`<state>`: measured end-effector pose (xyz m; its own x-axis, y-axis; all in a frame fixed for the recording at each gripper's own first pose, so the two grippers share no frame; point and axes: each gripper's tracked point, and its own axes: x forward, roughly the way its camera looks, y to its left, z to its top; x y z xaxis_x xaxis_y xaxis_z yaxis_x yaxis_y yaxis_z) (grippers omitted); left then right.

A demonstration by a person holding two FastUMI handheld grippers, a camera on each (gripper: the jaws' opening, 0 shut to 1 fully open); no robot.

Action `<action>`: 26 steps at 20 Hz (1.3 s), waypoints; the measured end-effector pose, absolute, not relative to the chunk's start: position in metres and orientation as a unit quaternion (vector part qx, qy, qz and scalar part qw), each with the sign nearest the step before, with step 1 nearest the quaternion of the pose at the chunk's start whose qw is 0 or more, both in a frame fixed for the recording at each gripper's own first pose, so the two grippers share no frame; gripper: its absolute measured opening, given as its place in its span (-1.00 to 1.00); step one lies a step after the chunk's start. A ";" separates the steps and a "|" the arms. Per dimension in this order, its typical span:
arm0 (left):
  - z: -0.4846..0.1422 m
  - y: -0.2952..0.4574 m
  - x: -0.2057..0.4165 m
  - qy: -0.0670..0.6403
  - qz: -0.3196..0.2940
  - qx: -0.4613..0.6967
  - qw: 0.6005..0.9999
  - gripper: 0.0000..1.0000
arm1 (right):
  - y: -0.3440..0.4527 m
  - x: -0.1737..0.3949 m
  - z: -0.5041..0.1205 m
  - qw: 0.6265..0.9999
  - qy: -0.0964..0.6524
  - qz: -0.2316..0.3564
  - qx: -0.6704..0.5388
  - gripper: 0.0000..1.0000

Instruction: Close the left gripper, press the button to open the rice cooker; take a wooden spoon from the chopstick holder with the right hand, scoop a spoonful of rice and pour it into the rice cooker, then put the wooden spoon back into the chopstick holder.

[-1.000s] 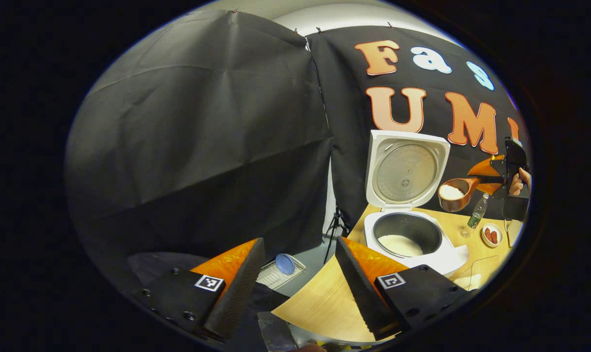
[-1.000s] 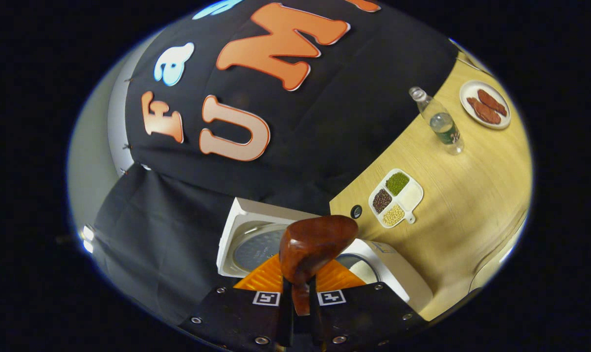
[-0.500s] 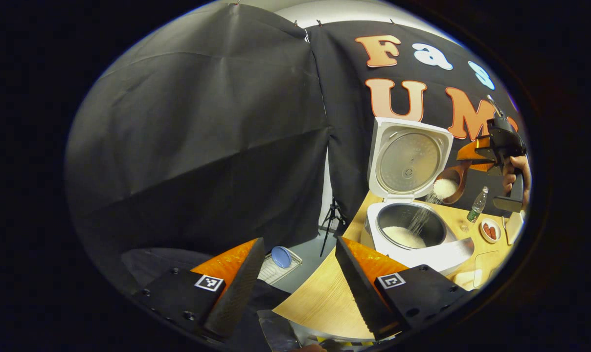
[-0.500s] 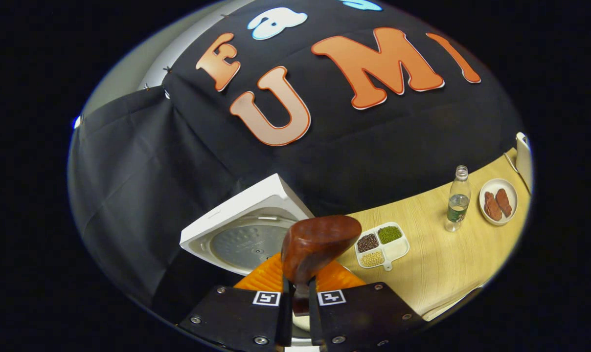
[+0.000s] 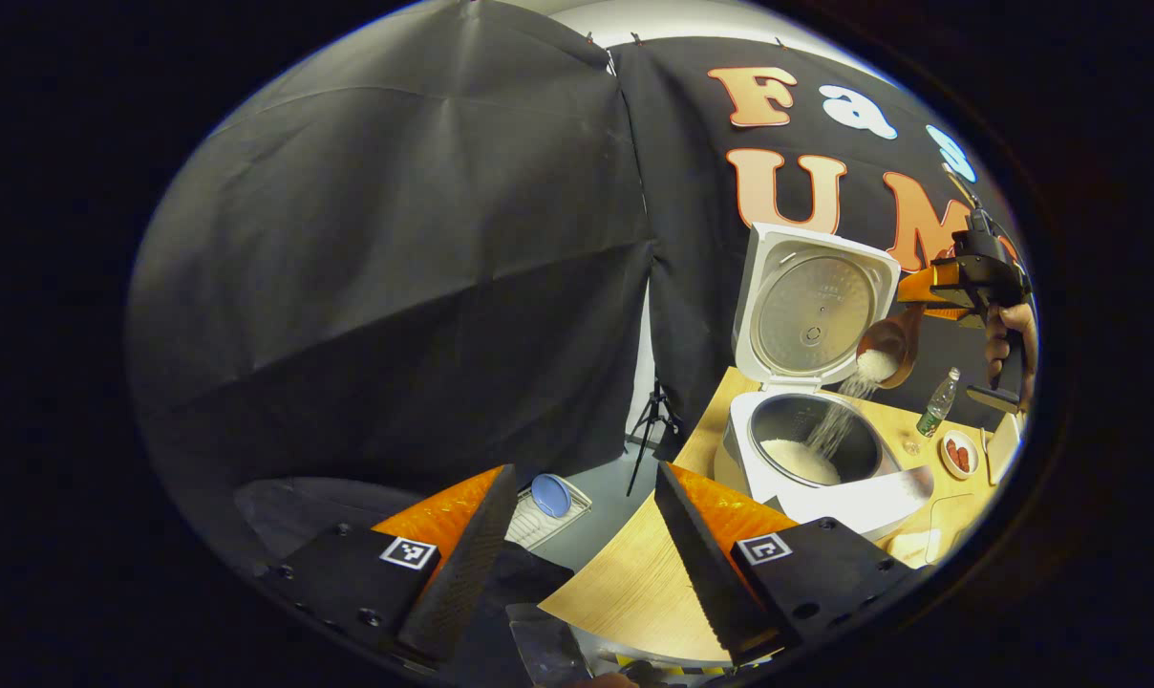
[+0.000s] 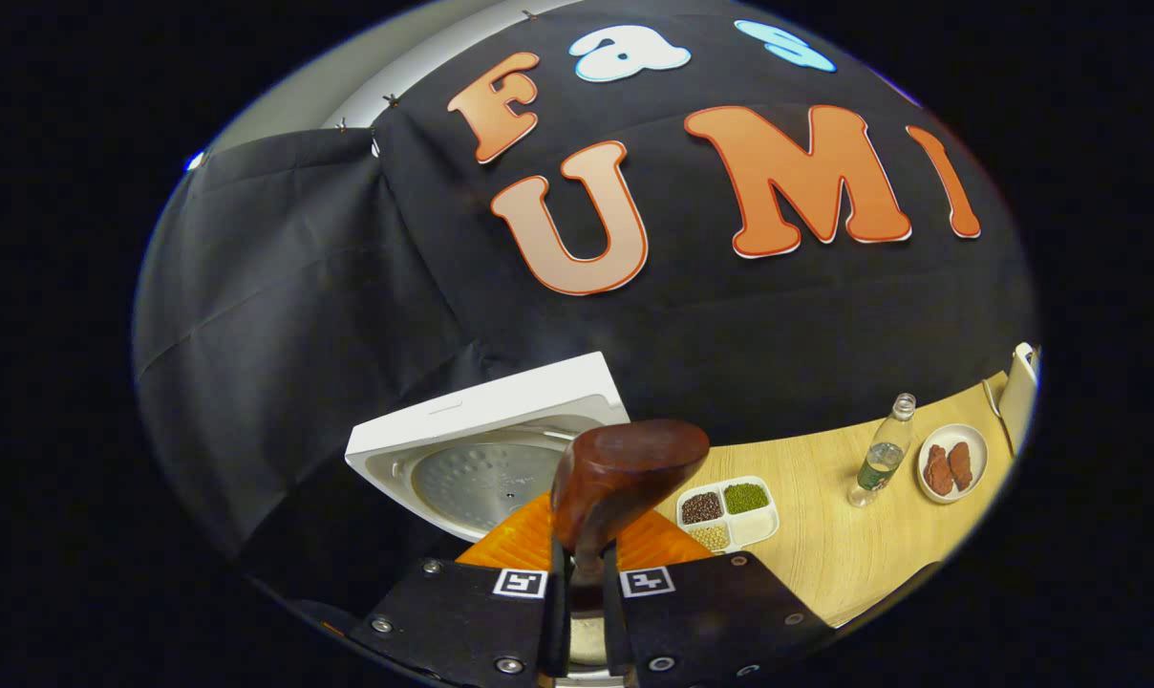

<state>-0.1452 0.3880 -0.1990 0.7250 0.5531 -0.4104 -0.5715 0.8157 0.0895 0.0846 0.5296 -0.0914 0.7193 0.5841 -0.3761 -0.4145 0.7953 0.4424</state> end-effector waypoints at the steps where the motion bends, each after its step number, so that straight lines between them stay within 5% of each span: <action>1: -0.199 0.388 -0.146 0.214 0.303 -0.020 0.928 0.97 | 0.531 0.085 -0.088 0.915 0.247 0.278 0.156 -0.74; 16: -0.208 0.392 -0.140 0.226 0.300 -0.024 0.926 0.97 | 0.563 0.076 -0.018 0.928 0.079 0.363 0.002 -0.73; 17: -0.209 0.392 -0.140 0.226 0.301 -0.024 0.926 0.83 | 0.563 0.075 -0.016 0.927 0.073 0.368 -0.002 -0.73; 18: -0.210 0.392 -0.140 0.227 0.301 -0.024 0.926 0.97 | 0.564 0.074 -0.015 0.925 0.068 0.373 -0.005 -0.73; 22: -0.210 0.393 -0.141 0.232 0.307 -0.027 0.923 0.84 | 0.568 0.072 -0.002 0.917 0.032 0.397 -0.027 -0.73; 26: -0.210 0.394 -0.143 0.234 0.314 -0.030 0.920 0.97 | 0.568 0.067 0.004 0.913 0.010 0.407 -0.036 -0.73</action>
<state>-0.1426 0.3935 -0.2096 0.6929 0.5631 -0.4502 -0.5915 0.8011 0.0916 0.0668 0.5679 0.0042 0.6688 0.7419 -0.0473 -0.7434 0.6663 -0.0585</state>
